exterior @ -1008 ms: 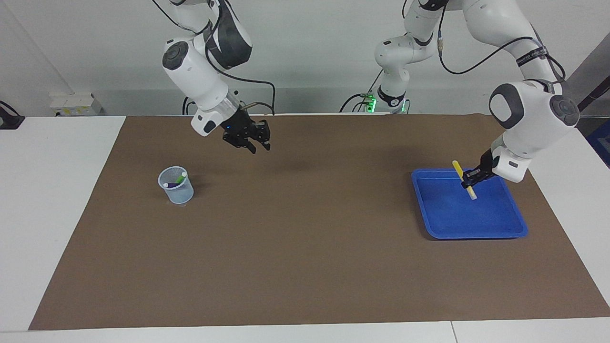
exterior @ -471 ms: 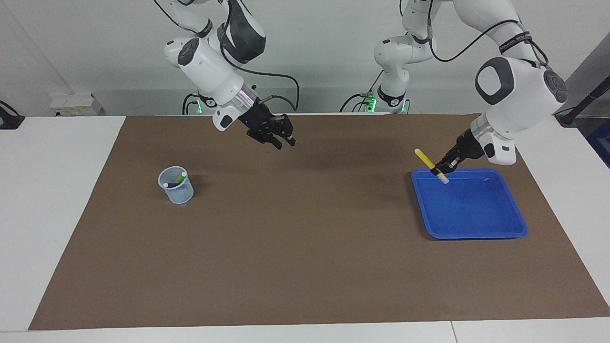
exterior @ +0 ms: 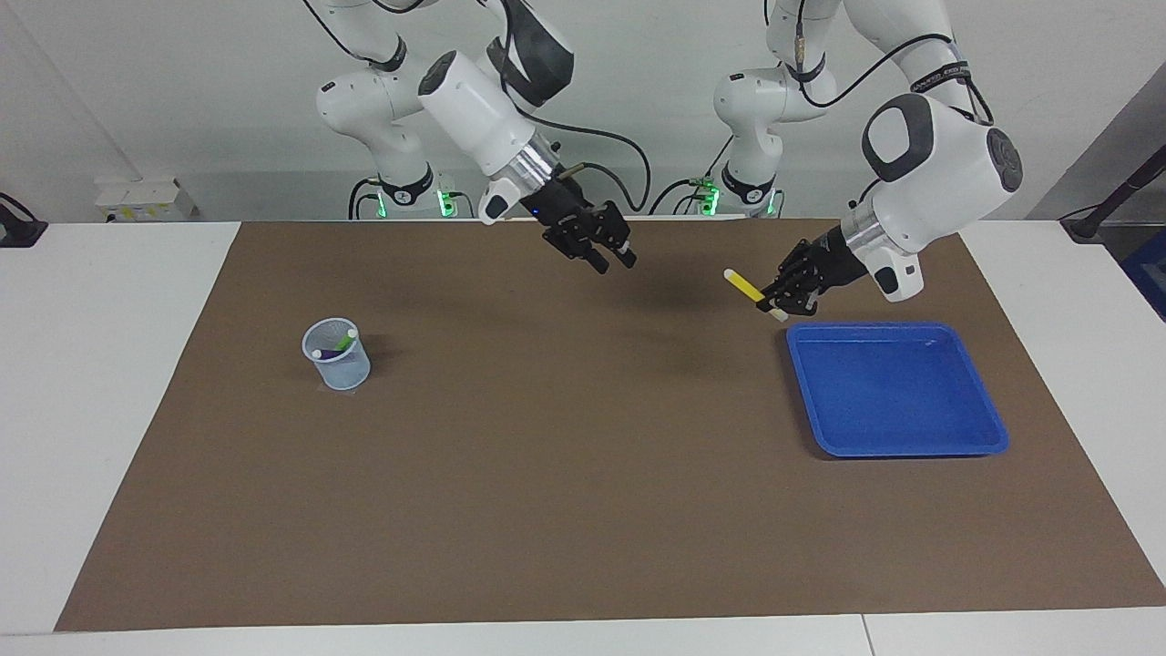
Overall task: Transfer and insert pens with both arms
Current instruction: 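Lift the yellow pen toward the right gripper while the right gripper approaches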
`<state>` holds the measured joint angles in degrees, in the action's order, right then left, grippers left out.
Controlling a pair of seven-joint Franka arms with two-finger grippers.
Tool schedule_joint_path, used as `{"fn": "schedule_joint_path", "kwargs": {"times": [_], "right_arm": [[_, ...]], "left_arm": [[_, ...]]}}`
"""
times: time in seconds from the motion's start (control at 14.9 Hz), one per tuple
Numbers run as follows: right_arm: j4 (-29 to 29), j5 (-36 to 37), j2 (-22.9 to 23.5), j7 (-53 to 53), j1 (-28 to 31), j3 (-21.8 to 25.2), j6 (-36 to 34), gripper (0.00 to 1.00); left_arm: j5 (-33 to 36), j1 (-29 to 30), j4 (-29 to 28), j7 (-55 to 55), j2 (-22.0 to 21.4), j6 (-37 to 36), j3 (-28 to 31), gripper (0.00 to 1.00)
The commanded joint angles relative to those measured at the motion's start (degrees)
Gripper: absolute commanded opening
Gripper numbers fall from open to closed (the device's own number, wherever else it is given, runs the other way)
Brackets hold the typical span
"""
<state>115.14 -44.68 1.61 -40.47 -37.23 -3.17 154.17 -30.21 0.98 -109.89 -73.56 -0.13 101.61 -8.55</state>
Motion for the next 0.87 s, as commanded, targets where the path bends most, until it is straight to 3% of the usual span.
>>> {"fn": "schedule_joint_path", "kwargs": {"times": [0.0,0.34,0.81], "right_arm": [[-7.19,-1.72,6.20,-2.93,-2.31,0.27,3.41,0.61],[-12.38,-0.85,10.68,-3.65,-5.48,0.27,4.30,0.61],[-11.34,-0.76,10.69,-3.56,-7.51,0.27,3.86,0.62]], "left_arm": [[-2.91,-1.76,-6.29,-3.08,-6.10,0.78,0.90,0.00],[-4.94,-1.94,-9.82,-5.62,-9.53,1.66,0.81,0.00],[-5.12,-3.52,-9.82,-7.74,-10.41,1.66,0.90,0.00]]}}
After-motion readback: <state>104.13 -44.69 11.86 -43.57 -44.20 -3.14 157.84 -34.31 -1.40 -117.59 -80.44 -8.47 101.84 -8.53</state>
